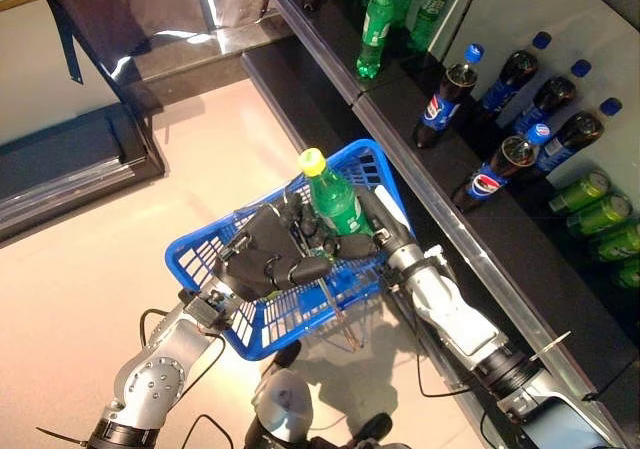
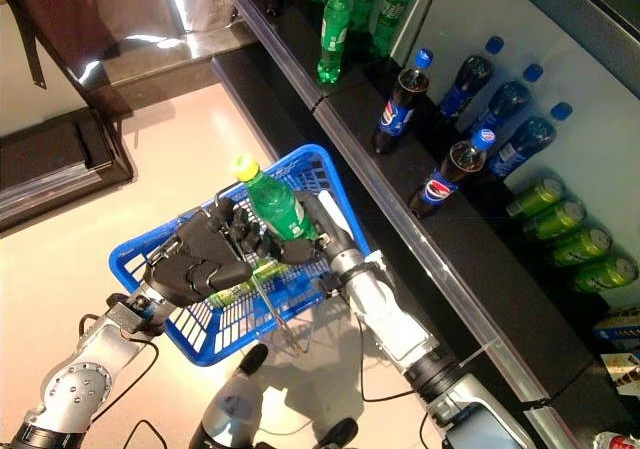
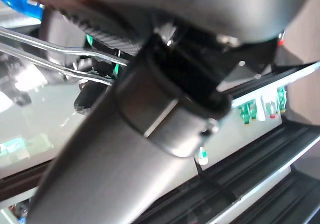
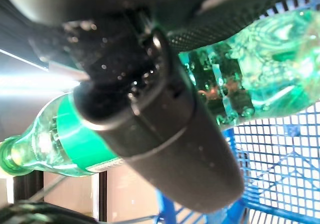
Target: Pick up the drink and place into the basket.
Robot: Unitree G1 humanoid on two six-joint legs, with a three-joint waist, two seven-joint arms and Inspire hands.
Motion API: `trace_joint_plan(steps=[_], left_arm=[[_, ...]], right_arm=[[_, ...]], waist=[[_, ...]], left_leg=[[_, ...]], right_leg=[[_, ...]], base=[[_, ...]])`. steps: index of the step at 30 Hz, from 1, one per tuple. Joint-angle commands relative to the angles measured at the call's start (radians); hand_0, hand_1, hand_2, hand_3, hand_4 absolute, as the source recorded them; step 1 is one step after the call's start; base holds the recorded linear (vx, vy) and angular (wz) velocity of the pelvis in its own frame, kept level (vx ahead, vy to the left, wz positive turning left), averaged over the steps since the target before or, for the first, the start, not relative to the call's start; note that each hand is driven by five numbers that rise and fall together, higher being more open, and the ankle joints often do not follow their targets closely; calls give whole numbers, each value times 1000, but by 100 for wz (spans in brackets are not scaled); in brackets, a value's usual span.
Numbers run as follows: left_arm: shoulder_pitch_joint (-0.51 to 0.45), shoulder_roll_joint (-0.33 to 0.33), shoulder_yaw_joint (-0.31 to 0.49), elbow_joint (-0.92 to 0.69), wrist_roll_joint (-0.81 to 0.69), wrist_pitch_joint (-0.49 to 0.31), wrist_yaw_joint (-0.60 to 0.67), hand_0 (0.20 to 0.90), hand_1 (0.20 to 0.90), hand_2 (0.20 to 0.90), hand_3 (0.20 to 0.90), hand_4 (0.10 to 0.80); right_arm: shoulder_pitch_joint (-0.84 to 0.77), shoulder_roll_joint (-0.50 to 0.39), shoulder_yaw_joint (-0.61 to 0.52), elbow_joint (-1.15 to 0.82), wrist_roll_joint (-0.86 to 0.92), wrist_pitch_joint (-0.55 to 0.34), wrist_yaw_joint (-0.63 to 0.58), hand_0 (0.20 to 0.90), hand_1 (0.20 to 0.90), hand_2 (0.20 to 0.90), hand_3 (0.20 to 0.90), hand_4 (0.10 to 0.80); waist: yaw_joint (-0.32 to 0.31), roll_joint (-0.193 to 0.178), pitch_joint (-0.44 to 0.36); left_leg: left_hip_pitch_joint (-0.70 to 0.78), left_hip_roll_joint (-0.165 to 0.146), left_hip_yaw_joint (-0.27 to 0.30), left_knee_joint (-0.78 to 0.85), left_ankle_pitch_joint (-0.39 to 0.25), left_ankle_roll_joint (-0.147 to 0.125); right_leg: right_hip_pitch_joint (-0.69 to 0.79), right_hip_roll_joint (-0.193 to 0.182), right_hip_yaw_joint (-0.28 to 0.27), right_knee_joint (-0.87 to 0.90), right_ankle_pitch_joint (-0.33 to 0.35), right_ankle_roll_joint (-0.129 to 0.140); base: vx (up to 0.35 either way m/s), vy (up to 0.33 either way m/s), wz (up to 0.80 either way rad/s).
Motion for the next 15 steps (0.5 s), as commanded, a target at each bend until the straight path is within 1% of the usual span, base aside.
trace_joint_plan(steps=[1,8,15], left_arm=[[-99,-46,-34,-247,-174,-175,-219,300,300,300,200,100],[-99,-20,-10,-281,-194,-199,-215,300,300,300,200,100],[-80,-14,26,-300,-207,-211,-232,300,300,300,200,100]], right_arm=[[-33,61,78,15,-13,-181,-64,300,300,300,200,100],[10,87,76,47,-9,-223,-101,300,300,300,200,100],[40,94,61,39,5,-243,-95,300,300,300,200,100]], waist=[[-6,2,-348],[-1,4,-351],[-2,6,-353]], left_leg=[[-10,0,68,-28,-9,17],[-19,-2,60,-28,-7,16],[-23,-3,59,-28,-5,16]], right_leg=[[13,-24,3,61,-60,9],[10,-20,6,60,-62,8],[5,-20,15,59,-62,8]], base=[[-1,-7,12],[-1,-3,4],[0,0,0]])
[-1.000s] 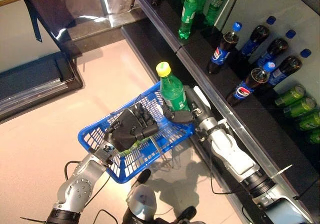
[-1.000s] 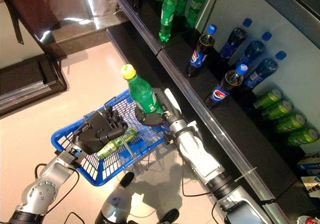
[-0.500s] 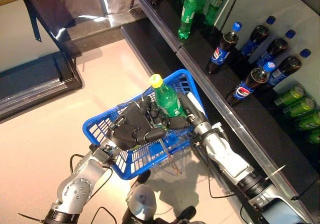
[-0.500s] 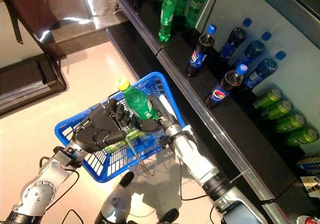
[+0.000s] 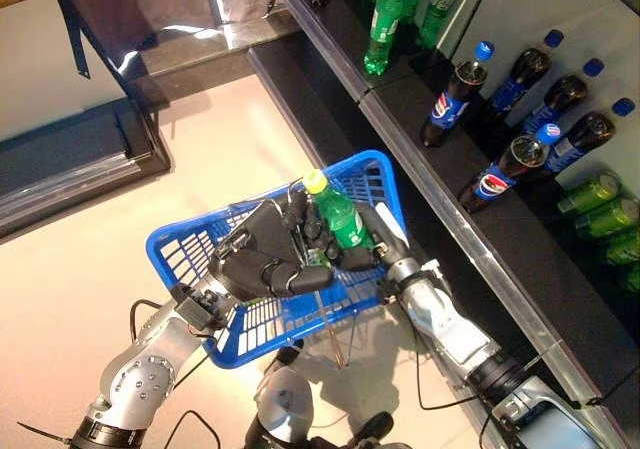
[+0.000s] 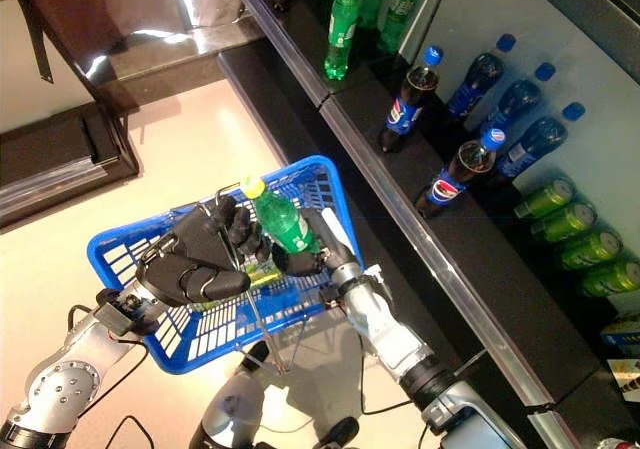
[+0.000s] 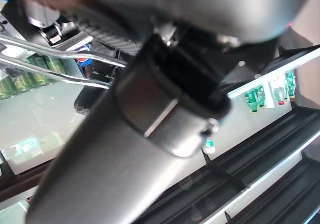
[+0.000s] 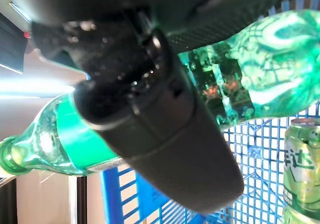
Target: Pick up the drink and place into the basket.
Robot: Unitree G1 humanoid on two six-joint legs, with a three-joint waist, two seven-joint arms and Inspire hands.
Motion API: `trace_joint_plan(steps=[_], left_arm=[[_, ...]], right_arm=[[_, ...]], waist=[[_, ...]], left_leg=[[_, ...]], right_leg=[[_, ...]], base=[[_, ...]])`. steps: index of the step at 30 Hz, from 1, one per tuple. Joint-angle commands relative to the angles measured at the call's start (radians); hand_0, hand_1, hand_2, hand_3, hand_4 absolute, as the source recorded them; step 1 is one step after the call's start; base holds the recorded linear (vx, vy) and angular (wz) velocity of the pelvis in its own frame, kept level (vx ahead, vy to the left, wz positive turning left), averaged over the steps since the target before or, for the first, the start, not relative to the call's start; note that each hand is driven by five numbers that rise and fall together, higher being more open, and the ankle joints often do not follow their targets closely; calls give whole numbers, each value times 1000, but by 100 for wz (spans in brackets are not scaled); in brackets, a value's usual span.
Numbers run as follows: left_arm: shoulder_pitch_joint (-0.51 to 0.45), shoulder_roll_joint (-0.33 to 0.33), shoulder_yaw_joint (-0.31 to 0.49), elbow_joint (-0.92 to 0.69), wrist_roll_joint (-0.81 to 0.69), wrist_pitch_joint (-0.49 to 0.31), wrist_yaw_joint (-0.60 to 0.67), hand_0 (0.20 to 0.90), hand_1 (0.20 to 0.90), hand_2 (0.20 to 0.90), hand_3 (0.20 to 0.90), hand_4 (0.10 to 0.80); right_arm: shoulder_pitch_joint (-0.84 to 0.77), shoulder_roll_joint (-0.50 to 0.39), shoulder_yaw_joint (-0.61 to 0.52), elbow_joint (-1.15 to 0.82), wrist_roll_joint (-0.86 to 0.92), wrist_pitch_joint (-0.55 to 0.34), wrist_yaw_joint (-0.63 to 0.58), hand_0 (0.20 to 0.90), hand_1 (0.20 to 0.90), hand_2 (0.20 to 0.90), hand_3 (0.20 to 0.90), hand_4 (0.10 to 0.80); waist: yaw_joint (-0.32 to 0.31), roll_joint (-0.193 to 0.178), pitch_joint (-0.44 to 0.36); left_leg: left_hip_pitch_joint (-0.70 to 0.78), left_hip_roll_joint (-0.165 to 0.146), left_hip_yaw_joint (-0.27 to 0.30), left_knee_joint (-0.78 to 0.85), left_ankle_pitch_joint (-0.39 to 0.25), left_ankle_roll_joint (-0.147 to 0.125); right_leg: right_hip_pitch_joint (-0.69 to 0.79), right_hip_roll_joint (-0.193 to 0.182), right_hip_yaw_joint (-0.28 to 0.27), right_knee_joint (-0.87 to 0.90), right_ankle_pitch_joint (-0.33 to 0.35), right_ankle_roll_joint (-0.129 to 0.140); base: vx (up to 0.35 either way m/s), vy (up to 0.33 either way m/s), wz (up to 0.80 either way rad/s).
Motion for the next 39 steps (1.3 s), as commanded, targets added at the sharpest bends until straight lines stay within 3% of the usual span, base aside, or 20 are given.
trace_joint_plan(steps=[1,10,21,27,39], left_arm=[[-75,-79,24,-268,-189,-212,-212,300,300,300,200,100],[-61,-65,62,-288,-197,-233,-229,300,300,300,200,100],[-59,-65,70,-299,-193,-238,-250,300,300,300,200,100],[-68,-59,50,-307,-184,-218,-281,300,300,300,200,100],[-114,-28,-6,-313,-187,-190,-326,300,300,300,200,100]], right_arm=[[2,56,51,-59,33,-213,-45,300,300,300,200,100],[69,105,26,17,115,-257,-21,300,300,300,200,100],[86,122,39,74,77,-254,-5,300,300,300,200,100],[35,85,89,72,-163,-187,-73,300,300,300,200,100],[-154,-18,173,47,-410,-54,-84,300,300,300,200,100]], waist=[[-5,7,-354],[-8,14,-363],[-7,18,-367],[4,15,-365],[25,-1,-371]], left_leg=[[1,3,63,-40,-4,16],[3,5,67,-40,-3,15],[3,6,68,-40,-3,15],[7,9,63,-40,-7,11],[5,0,39,-40,-2,13]], right_leg=[[14,-16,14,59,-59,5],[16,-17,17,59,-60,5],[17,-20,13,58,-60,4],[23,-18,12,57,-63,4],[30,-15,2,56,-57,4]], base=[[0,0,0],[0,0,0],[0,0,0],[0,0,0],[7,-6,0]])
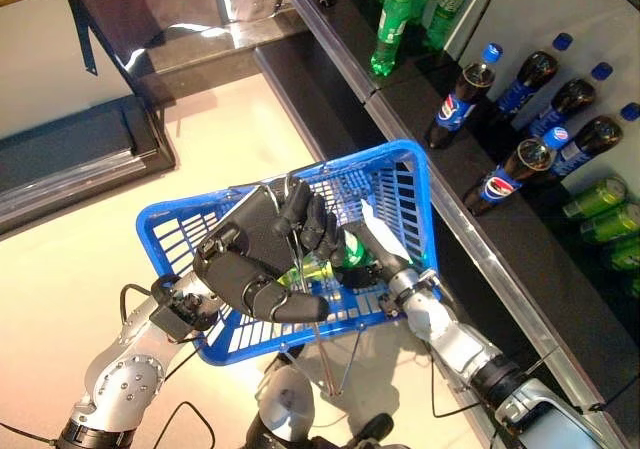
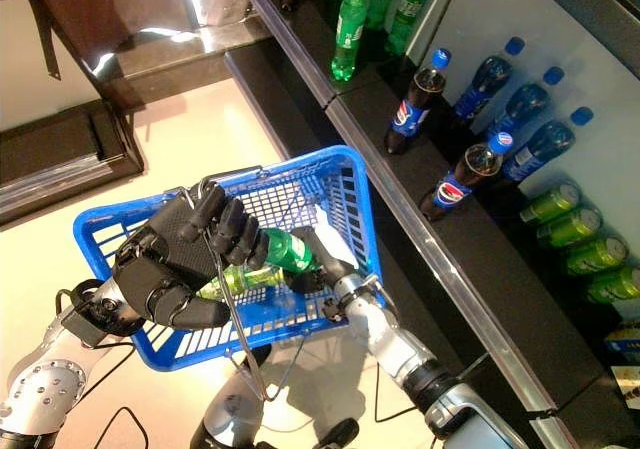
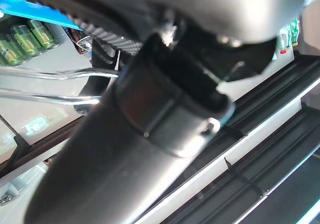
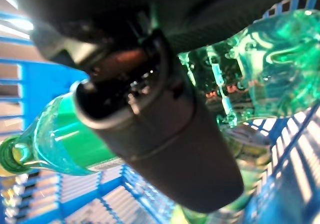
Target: Pick up the drink and place into the basket.
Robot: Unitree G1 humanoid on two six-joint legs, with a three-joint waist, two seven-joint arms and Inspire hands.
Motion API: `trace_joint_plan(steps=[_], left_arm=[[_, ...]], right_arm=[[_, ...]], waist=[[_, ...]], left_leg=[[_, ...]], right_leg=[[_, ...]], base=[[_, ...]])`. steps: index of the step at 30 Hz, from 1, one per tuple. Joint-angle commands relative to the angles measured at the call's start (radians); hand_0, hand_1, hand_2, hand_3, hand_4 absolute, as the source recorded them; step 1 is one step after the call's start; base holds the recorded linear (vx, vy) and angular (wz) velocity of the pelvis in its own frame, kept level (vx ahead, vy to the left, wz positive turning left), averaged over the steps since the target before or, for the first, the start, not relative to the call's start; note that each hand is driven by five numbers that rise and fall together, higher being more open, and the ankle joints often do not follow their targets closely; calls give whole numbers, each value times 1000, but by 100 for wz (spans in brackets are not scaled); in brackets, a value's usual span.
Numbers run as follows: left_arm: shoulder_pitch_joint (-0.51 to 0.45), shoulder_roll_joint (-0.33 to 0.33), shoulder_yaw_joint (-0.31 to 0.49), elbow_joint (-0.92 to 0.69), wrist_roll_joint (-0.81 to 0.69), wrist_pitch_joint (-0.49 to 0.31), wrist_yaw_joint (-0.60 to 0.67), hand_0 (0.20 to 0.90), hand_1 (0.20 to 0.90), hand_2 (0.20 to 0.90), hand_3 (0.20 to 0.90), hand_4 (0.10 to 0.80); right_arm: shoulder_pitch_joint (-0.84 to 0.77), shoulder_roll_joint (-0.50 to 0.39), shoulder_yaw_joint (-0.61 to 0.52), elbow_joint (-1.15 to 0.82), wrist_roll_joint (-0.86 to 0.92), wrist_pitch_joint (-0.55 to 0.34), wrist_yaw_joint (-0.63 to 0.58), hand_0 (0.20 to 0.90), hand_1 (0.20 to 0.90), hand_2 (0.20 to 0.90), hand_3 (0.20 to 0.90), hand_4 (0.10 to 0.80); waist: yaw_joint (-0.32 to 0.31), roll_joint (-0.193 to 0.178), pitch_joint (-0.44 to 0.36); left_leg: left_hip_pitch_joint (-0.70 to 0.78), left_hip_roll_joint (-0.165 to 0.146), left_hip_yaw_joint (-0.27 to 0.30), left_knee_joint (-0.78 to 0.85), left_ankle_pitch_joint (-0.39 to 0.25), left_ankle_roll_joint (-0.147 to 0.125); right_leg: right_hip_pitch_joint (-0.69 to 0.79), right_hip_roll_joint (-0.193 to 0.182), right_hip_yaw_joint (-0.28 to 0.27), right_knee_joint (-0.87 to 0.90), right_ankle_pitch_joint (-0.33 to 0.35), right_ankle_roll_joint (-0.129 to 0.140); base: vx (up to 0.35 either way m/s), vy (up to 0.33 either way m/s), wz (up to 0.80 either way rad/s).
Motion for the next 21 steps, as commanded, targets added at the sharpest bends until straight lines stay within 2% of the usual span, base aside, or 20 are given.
trace_joint_plan(steps=[1,11,21], left_arm=[[-112,-64,-63,-225,-185,-164,-170,300,300,300,200,100],[-158,-51,-125,-224,-185,-134,-212,300,300,300,200,100],[-214,-63,-202,-208,-186,-122,-244,300,300,300,200,100]], right_arm=[[-105,28,120,-59,-52,-76,-63,300,300,300,200,100],[-251,-1,198,-56,-187,-40,-34,300,300,300,200,100],[-343,52,258,39,-230,0,14,300,300,300,200,100]], waist=[[-3,0,-369],[18,-12,-370],[31,-13,-378]], left_leg=[[9,4,40,-41,-5,10],[13,-2,19,-41,-3,11],[16,-9,2,-41,0,14]], right_leg=[[32,-12,2,58,-61,4],[44,-9,-9,59,-59,3],[51,-11,-21,58,-54,4]], base=[[0,0,0],[20,-11,5],[11,1,2]])
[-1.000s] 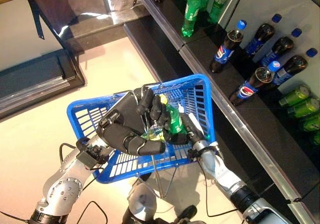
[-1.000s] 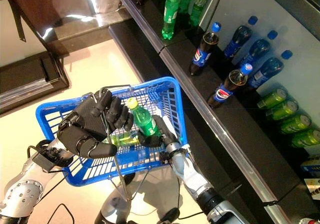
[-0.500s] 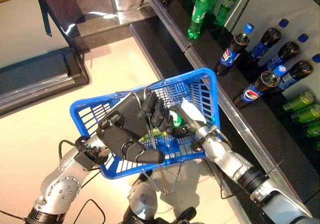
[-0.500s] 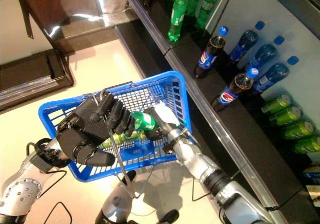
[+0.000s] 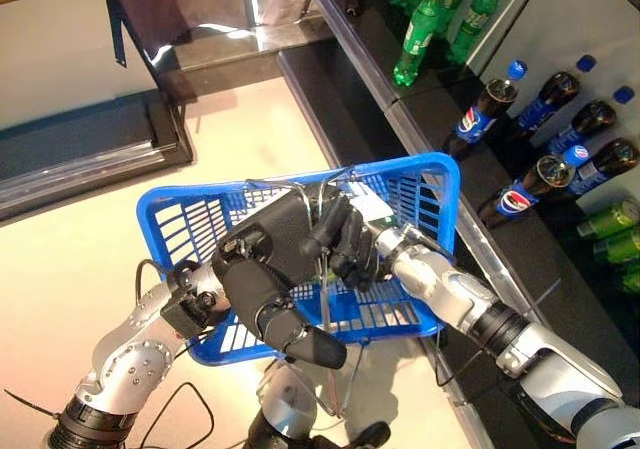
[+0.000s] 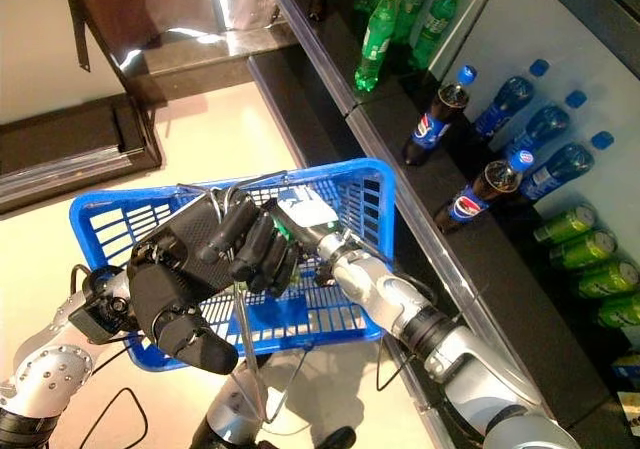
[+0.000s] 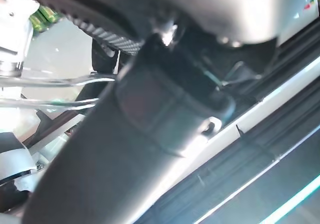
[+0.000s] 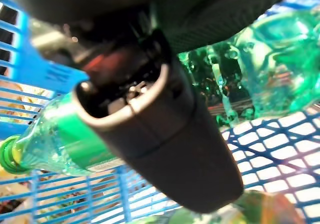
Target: Pick up the drink and place into the basket.
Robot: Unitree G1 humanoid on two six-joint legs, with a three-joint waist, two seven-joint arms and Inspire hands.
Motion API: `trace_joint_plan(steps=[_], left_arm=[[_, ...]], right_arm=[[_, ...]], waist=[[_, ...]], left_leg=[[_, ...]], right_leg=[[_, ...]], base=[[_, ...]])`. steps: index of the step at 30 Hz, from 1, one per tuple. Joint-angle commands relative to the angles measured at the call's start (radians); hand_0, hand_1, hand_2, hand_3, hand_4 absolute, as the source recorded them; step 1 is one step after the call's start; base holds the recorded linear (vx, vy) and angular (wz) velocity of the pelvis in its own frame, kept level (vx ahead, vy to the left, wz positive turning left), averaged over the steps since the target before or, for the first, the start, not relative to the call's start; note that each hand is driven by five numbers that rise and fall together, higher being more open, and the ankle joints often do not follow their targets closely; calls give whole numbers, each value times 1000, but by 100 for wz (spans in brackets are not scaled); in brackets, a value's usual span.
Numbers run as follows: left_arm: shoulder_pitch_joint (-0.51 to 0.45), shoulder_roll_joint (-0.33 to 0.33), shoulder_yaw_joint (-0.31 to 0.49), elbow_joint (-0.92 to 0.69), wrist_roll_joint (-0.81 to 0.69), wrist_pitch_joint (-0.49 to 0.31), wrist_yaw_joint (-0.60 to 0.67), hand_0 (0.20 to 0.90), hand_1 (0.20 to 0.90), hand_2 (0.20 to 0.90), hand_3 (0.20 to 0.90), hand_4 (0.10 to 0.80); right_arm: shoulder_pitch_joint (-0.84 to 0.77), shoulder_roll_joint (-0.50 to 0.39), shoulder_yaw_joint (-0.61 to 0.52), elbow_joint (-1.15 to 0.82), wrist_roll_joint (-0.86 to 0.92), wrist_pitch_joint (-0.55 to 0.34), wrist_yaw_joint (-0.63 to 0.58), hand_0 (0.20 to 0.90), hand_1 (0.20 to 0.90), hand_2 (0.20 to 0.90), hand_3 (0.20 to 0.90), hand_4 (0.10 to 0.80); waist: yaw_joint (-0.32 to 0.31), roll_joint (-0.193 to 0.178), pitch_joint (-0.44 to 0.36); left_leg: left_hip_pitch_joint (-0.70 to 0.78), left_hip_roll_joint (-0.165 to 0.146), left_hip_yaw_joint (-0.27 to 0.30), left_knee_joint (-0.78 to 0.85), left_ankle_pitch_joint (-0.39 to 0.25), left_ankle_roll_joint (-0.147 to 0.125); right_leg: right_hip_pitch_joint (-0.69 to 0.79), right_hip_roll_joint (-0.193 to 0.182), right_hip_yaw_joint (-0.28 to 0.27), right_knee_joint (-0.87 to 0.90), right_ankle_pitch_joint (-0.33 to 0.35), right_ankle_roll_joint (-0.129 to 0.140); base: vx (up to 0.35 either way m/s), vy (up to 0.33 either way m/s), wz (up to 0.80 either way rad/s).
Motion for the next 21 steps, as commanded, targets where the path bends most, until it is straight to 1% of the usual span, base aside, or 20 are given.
trace_joint_plan(steps=[1,10,11,14,15,16,17,18,19,21], left_arm=[[-86,-111,-104,-185,-188,-126,-173,300,300,300,200,100],[-135,-125,-153,-197,-174,-132,-158,300,300,300,200,100],[-139,-158,-179,-199,-134,-118,-158,300,300,300,200,100],[-130,-184,-202,-180,-97,-116,-189,300,300,300,200,100],[-129,-188,-212,-172,-86,-123,-197,300,300,300,200,100],[-134,-186,-227,-156,-81,-139,-207,300,300,300,200,100],[-137,-186,-232,-150,-79,-145,-210,300,300,300,200,100],[-141,-186,-242,-142,-74,-157,-212,300,300,300,200,100],[-148,-185,-251,-133,-70,-168,-213,300,300,300,200,100],[-160,-183,-267,-118,-66,-190,-210,300,300,300,200,100]], right_arm=[[-95,107,119,50,0,-37,-51,300,300,300,200,100],[-108,156,131,123,7,-1,-43,300,300,300,200,100],[-122,183,124,151,15,21,-35,300,300,300,200,100],[-133,199,121,182,34,31,-27,300,300,300,200,100],[-137,202,122,188,42,38,-22,371,371,371,282,182],[-138,207,122,203,48,38,-15,571,571,571,516,416],[-138,208,122,208,49,40,-12,618,618,618,571,471],[-137,211,123,217,51,37,-6,862,862,862,856,756],[-137,213,124,223,54,37,-2,900,900,900,900,800],[-135,218,125,235,53,32,4,900,900,900,900,800]], waist=[[-16,-11,-378],[-8,-16,-381],[-2,-24,-374],[3,-31,-371],[4,-32,-371],[2,-32,-371],[1,-33,-372],[-1,-33,-373],[-3,-34,-373],[-8,-35,-373]], left_leg=[[13,1,28,-53,0,14],[12,-4,12,-53,1,15],[12,-4,8,-53,3,17],[12,-2,6,-53,4,18],[12,-2,8,-53,4,18],[11,-1,11,-53,5,17],[11,-1,12,-53,5,17],[9,-1,13,-53,5,18],[8,-1,15,-53,5,17],[7,-1,19,-53,4,17]], right_leg=[[25,-9,6,58,-51,-1],[27,-8,-3,61,-49,-1],[32,-5,-10,59,-47,-3],[35,-3,-16,57,-44,-7],[35,-2,-17,56,-43,-7],[34,-3,-20,55,-41,-7],[33,-3,-20,56,-41,-7],[31,-3,-20,55,-40,-6],[30,-2,-19,54,-39,-6],[27,-3,-18,54,-38,-5]], base=[[9,3,3],[12,-10,6],[10,-46,6],[11,-33,7],[0,0,0],[0,0,0],[0,0,0],[0,0,0],[0,0,0],[0,0,0]])
